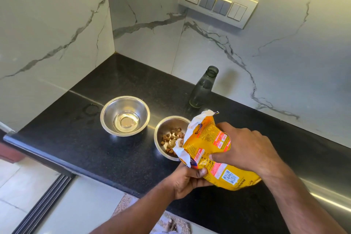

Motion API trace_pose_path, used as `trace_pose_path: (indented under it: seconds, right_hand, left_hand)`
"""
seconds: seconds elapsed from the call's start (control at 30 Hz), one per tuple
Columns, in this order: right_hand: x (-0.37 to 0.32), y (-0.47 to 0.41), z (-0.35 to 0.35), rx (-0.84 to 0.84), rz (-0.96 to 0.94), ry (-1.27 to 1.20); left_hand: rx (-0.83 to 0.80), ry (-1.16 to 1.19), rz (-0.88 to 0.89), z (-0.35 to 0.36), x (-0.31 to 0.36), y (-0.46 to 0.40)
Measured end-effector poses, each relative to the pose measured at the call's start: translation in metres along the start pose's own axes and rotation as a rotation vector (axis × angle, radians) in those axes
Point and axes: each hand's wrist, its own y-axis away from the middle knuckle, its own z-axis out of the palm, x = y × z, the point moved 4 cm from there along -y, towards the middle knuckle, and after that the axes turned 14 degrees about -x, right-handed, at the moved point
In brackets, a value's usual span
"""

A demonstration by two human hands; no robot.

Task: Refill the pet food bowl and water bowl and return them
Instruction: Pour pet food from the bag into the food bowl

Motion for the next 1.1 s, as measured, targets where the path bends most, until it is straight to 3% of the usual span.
trace_pose_path:
  seconds: [1.1]
  right_hand:
    - [-0.012,0.000,-0.014,-0.075,0.045,0.084]
  left_hand:
    - [-0.065,0.134,-0.019,0.016,-0.003,0.000]
